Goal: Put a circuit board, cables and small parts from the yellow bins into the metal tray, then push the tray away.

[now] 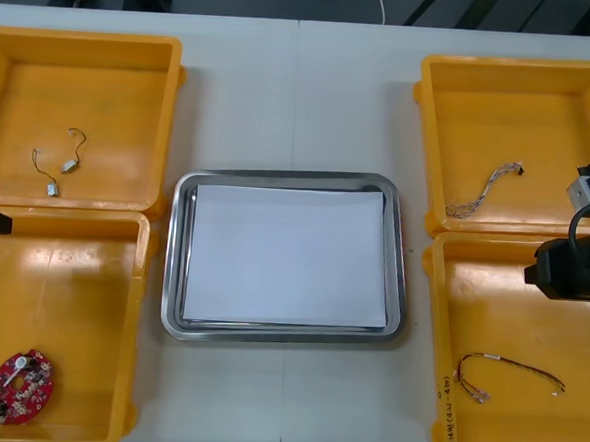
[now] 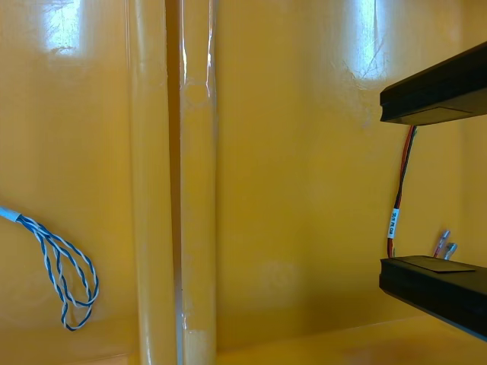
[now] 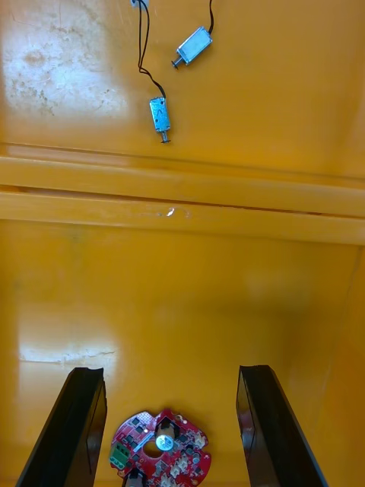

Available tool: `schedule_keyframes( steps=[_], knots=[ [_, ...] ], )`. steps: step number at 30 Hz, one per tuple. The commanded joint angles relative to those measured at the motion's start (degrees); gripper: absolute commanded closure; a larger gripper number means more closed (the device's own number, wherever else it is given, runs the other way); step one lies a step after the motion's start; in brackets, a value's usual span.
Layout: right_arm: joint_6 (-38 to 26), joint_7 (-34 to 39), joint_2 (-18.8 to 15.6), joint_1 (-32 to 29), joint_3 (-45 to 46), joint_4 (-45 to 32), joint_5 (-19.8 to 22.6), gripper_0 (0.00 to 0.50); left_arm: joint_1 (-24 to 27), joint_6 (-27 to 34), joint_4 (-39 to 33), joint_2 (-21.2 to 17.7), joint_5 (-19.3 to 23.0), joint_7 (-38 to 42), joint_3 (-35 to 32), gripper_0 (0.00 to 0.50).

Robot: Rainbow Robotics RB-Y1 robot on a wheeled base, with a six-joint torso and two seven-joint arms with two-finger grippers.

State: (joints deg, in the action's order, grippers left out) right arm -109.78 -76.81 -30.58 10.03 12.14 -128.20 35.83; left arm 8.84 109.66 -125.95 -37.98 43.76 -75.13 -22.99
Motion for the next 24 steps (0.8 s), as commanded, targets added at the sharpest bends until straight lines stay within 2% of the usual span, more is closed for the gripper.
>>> schedule_keyframes(
  steps=[1, 24],
  knots=[
    [-0.2, 0.0, 0.5, -0.6, 1.7, -0.4, -0.3, 0.000, -0.9, 0.3, -1.9, -2.6, -0.3, -0.9, -1.5, 0.000],
    [-0.2, 0.0, 0.5, -0.6, 1.7, -0.4, -0.3, 0.000, -0.9, 0.3, -1.9, -2.6, -0.3, -0.9, -1.5, 0.000]
  ],
)
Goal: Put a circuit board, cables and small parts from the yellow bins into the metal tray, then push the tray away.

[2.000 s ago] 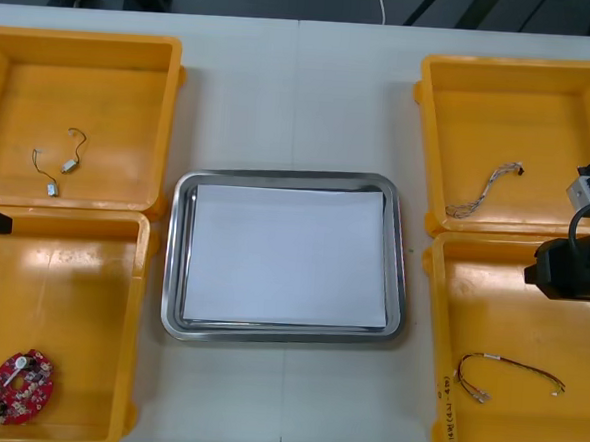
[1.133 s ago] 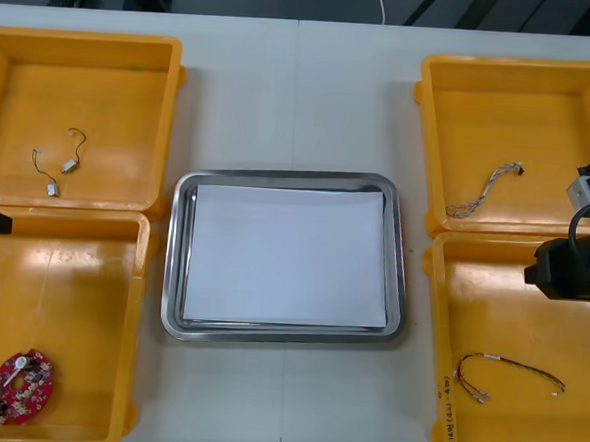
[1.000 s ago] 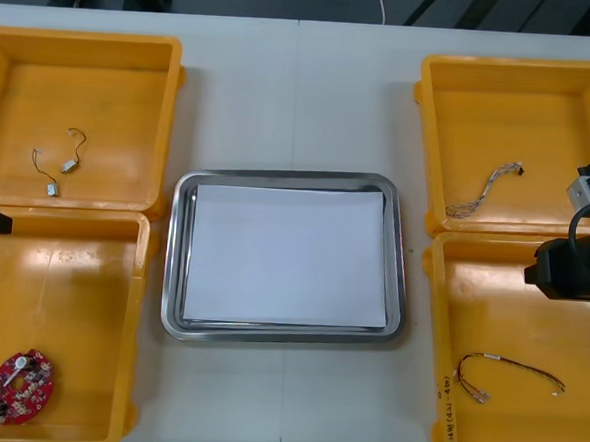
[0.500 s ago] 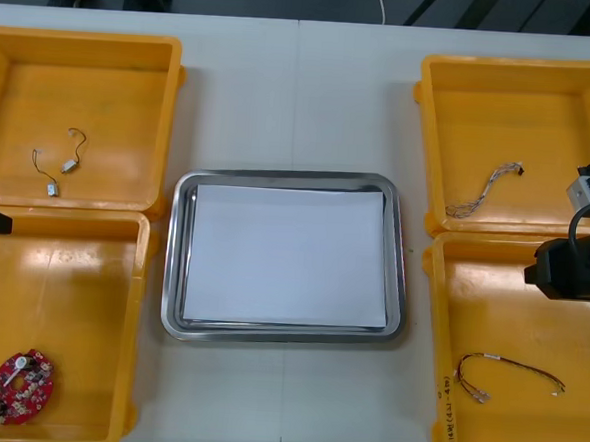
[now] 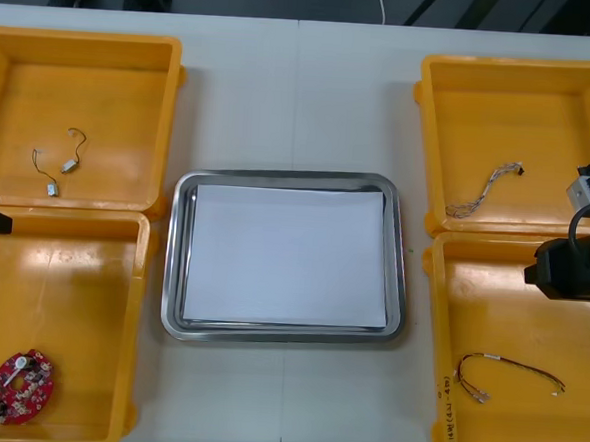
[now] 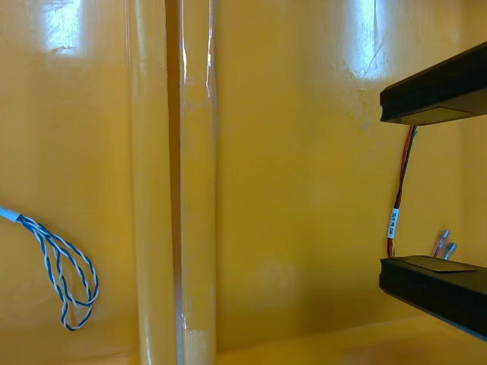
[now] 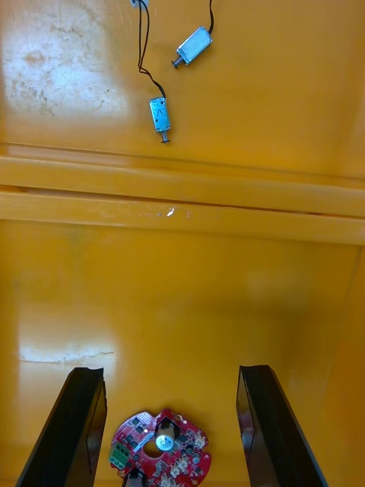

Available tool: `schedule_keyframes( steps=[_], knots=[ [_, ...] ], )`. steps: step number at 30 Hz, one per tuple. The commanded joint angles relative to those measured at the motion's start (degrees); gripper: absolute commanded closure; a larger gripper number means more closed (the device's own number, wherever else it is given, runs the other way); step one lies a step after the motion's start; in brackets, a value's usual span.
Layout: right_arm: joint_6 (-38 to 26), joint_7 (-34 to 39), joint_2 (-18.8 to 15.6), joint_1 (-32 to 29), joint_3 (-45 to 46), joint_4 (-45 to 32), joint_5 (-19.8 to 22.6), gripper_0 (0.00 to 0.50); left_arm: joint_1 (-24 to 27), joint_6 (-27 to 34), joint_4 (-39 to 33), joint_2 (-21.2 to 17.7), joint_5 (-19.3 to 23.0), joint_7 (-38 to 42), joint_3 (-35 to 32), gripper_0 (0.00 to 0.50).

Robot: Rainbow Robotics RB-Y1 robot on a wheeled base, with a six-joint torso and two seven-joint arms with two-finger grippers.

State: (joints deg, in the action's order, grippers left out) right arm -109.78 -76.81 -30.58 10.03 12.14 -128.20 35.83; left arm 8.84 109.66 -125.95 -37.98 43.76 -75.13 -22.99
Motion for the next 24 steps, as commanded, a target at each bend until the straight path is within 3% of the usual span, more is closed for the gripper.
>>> schedule_keyframes(
  steps=[1, 24],
  knots=[
    [-0.2, 0.0, 0.5, -0.6, 1.7, -0.4, -0.3, 0.000, -0.9, 0.3, -1.9, -2.6, -0.3, -0.9, -1.5, 0.000],
    [-0.2, 0.0, 0.5, -0.6, 1.7, -0.4, -0.3, 0.000, -0.9, 0.3, -1.9, -2.6, -0.3, -0.9, -1.5, 0.000]
  ],
)
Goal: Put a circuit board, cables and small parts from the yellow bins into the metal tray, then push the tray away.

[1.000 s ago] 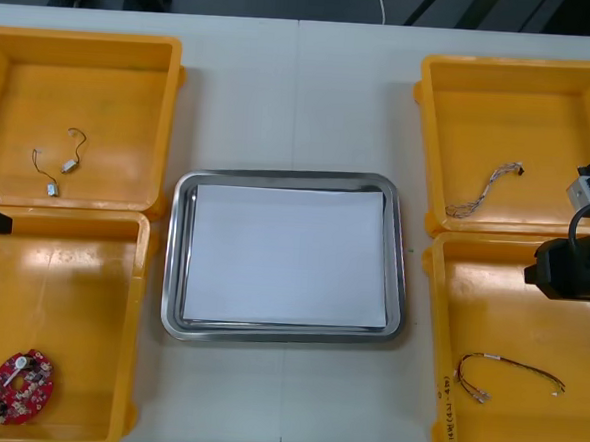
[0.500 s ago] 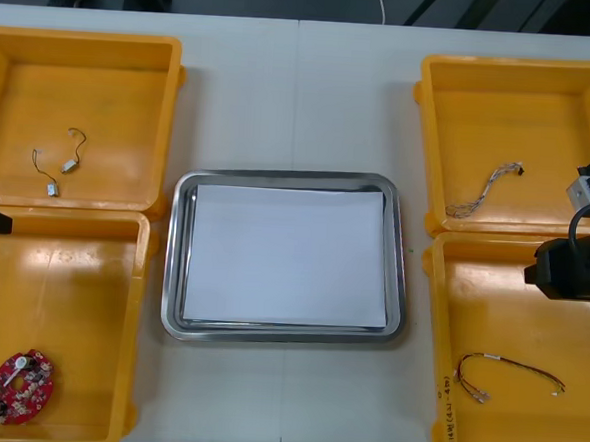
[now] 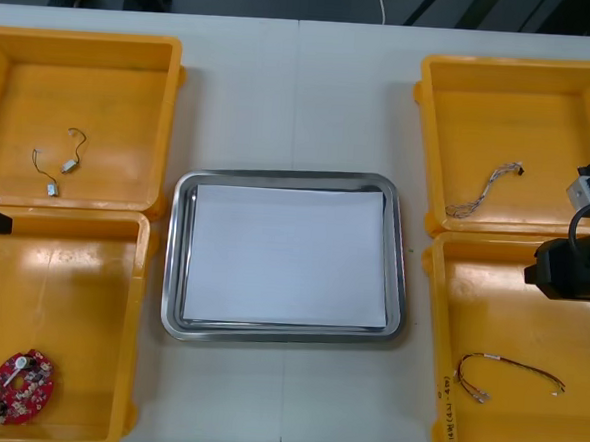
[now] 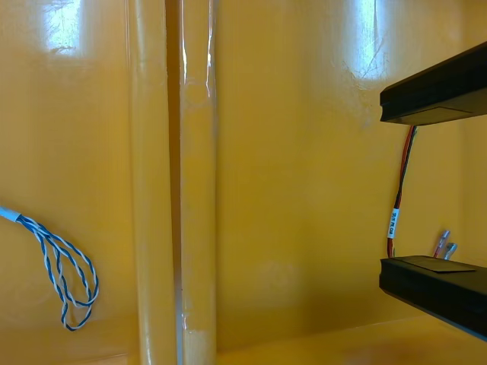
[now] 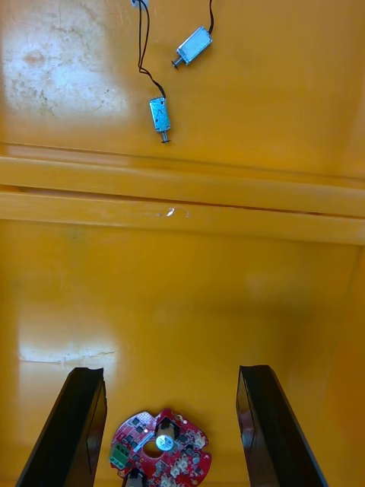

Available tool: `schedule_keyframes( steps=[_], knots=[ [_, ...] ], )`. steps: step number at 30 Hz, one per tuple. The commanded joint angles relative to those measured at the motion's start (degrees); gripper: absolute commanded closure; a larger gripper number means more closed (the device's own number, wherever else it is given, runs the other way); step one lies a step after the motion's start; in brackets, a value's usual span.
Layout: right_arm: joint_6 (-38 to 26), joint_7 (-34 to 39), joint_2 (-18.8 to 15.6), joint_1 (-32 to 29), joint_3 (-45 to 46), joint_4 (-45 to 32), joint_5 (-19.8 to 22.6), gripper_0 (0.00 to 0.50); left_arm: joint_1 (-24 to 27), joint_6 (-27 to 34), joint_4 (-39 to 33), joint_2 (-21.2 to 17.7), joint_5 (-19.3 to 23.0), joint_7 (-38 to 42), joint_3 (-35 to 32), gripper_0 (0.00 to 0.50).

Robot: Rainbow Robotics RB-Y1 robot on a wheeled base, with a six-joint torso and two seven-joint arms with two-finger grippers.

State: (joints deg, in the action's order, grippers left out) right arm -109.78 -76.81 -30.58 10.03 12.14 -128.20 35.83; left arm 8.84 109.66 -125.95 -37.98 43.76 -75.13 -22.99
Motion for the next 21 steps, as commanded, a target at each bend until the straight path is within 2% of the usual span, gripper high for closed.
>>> schedule_keyframes(
  steps=[1, 21],
  knots=[
    [-0.2, 0.0, 0.5, -0.6, 1.7, -0.4, -0.3, 0.000, -0.9, 0.3, -1.9, -2.6, -0.3, -0.9, -1.5, 0.000],
    [-0.2, 0.0, 0.5, -0.6, 1.7, -0.4, -0.3, 0.000, -0.9, 0.3, -1.9, -2.6, -0.3, -0.9, -1.5, 0.000]
  ],
)
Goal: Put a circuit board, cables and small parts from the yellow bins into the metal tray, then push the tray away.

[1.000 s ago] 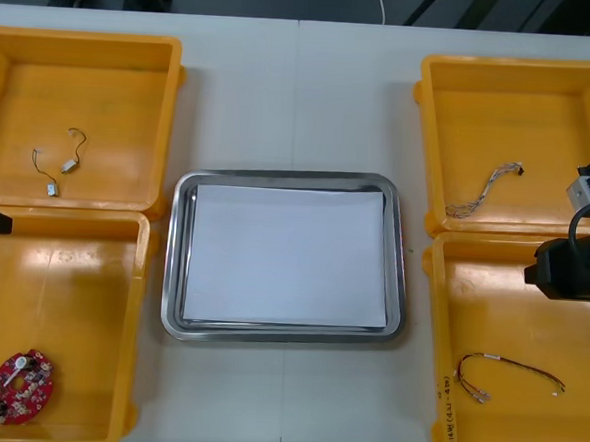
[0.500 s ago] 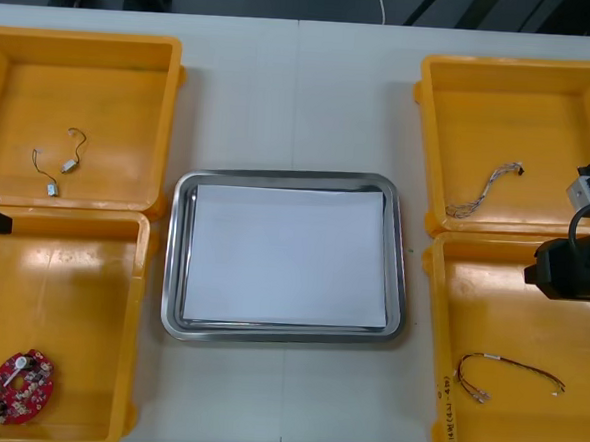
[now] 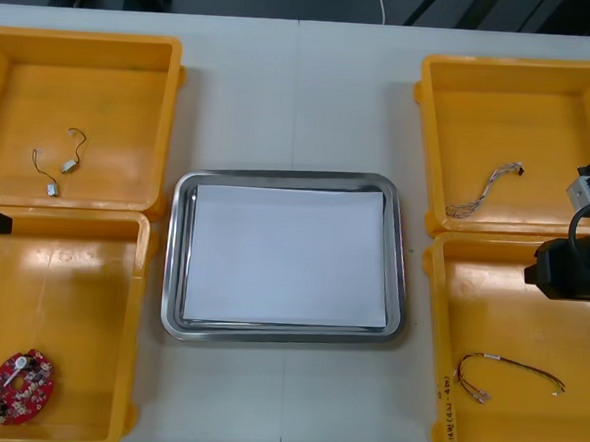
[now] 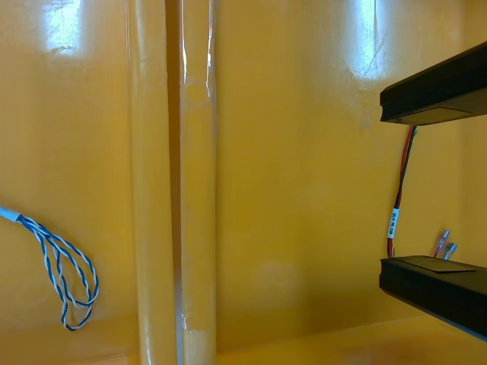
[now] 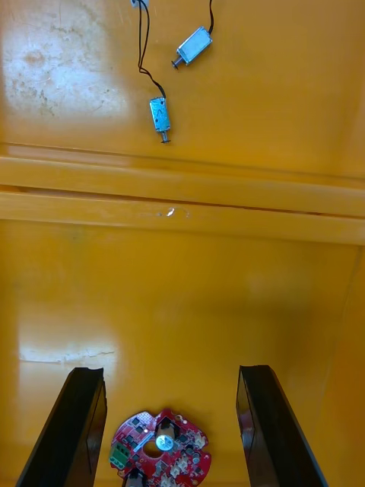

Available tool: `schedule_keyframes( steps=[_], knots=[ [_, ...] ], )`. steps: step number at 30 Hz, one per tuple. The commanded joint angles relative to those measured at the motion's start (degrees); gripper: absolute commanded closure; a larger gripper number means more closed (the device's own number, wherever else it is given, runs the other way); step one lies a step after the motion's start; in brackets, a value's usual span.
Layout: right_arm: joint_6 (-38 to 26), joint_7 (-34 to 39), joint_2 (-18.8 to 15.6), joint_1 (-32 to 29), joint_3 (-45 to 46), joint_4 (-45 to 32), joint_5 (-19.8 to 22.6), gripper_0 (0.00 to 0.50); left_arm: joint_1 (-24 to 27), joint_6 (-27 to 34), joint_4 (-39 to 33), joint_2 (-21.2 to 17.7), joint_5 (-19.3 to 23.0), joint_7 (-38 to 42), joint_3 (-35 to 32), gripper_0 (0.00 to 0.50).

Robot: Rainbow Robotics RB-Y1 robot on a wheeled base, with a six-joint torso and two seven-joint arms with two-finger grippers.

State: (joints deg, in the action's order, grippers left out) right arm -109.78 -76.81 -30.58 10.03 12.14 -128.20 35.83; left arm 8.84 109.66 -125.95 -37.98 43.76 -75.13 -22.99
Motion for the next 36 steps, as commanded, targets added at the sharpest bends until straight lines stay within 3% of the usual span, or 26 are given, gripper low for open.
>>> schedule_keyframes(
  steps=[1, 20, 32, 36],
  knots=[
    [-0.2, 0.0, 0.5, -0.6, 1.7, -0.4, -0.3, 0.000, -0.9, 0.3, -1.9, -2.6, -0.3, -0.9, -1.5, 0.000],
    [-0.2, 0.9, -1.2, -2.7, 1.4, 1.8, 0.4, 0.000, -4.4, 0.3, -0.2, -2.9, 1.2, 2.4, -2.6, 0.000],
    [-0.2, 22.0, -3.4, -2.0, 1.8, 1.9, 3.9, 0.000, -8.5, 0.3, -0.7, -2.9, 3.1, 19.2, -5.2, 0.000],
    [-0.2, 28.9, -4.8, -2.3, 5.3, 4.5, 8.5, 0.000, -10.2, 0.3, -1.1, -2.9, 3.6, 25.9, -5.3, 0.000]
  ],
)
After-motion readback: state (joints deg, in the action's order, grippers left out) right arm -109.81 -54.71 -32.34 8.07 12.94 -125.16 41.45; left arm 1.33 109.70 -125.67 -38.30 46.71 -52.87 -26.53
